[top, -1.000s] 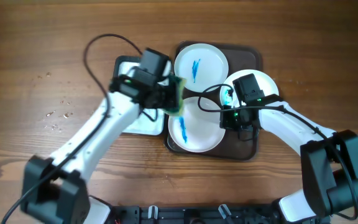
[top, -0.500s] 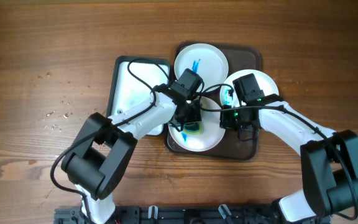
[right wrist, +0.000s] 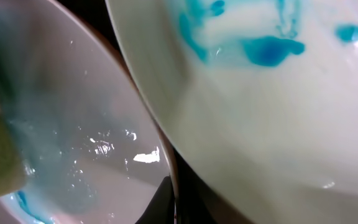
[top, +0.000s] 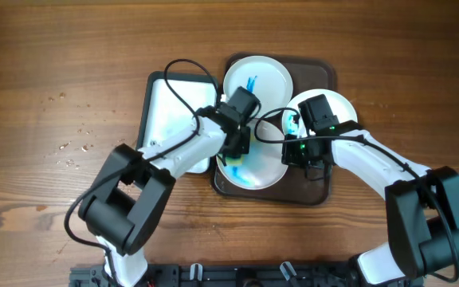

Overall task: Clean dirty plates on tray and stack at the side
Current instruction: 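Scrub the front plate with the sponge using the left gripper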

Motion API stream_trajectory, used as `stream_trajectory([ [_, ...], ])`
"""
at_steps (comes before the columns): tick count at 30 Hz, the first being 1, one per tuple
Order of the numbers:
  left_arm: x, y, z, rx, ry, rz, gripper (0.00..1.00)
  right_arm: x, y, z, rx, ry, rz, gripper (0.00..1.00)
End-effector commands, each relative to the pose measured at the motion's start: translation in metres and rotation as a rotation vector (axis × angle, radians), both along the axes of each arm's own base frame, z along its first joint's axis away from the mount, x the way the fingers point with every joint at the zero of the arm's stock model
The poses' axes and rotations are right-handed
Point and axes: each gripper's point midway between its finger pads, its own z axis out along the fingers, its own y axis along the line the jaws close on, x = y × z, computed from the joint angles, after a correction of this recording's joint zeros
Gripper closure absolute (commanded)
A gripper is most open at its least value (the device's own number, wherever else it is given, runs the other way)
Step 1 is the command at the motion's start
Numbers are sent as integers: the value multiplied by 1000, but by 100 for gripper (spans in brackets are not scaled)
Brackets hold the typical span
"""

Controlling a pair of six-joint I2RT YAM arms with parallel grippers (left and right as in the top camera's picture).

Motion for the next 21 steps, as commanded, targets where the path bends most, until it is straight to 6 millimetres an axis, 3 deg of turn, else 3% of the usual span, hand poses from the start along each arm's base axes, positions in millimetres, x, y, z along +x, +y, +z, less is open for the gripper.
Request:
stream_trajectory([
  [1,-42,-75,-7,-409,244,-158,96,-2,-17,-12,-84,25,-67,96],
  [3,-50,-89,-8,-472,288,-172,96,-2,-17,-12,-81,32,-91,96],
  [6,-63,-94,-10,-497,352,-181,96,-3,-16,-12,-72,37,-102,96],
  [11,-74,-81,-13,-465,423,-149,96,-2,-16,-12,-71,35,-102,96],
  [15,-79,-47,-25,-339,466,-100,96,-2,-16,-12,-71,34,-102,96],
  [21,-54,41,-48,77,336,43,96,-1,-16,-12,-71,32,-101,96],
])
